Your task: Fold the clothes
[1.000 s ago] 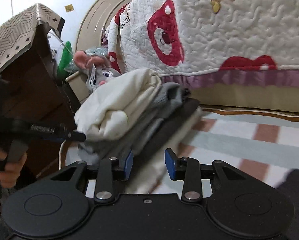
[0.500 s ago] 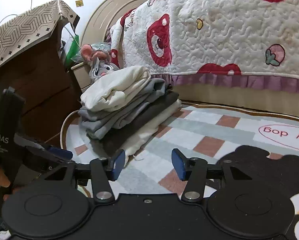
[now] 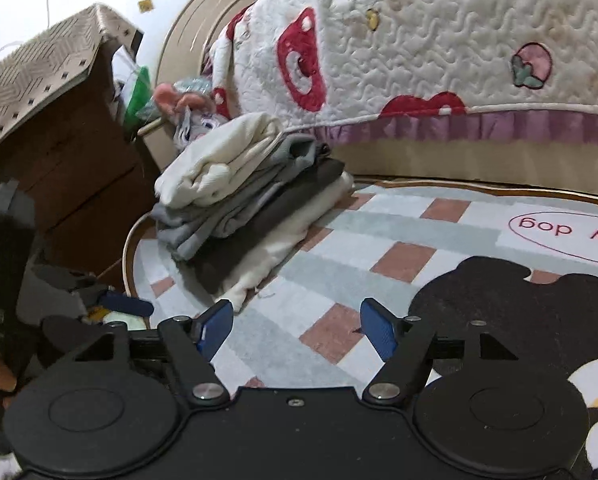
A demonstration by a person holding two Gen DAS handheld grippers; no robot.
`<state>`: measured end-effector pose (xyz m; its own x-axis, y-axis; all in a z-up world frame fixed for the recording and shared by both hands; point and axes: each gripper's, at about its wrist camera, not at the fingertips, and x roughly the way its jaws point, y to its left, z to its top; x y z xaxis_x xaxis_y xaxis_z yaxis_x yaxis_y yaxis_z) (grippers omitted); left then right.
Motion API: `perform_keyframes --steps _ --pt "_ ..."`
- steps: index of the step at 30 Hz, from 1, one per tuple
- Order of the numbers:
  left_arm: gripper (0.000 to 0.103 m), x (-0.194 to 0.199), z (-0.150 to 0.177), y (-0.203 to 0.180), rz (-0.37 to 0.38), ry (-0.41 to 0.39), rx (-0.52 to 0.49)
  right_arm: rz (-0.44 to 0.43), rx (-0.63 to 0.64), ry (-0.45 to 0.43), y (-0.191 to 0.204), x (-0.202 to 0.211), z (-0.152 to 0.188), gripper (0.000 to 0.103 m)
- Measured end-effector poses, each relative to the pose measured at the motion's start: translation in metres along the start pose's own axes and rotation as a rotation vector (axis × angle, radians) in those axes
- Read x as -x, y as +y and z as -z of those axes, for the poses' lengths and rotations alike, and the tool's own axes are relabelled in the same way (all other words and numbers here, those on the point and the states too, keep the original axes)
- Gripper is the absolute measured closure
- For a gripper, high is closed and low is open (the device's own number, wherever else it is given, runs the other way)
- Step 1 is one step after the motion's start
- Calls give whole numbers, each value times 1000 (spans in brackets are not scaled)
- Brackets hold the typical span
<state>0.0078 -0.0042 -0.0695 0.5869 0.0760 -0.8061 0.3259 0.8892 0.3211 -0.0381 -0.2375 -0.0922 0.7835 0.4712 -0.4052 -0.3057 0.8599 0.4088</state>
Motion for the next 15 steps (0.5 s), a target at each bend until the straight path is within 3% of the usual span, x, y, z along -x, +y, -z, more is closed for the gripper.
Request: perform_keyframes --steps 15 --pt "4 5 -1 -5 3 1 -30 -36 -22 -13 0 2 0 28"
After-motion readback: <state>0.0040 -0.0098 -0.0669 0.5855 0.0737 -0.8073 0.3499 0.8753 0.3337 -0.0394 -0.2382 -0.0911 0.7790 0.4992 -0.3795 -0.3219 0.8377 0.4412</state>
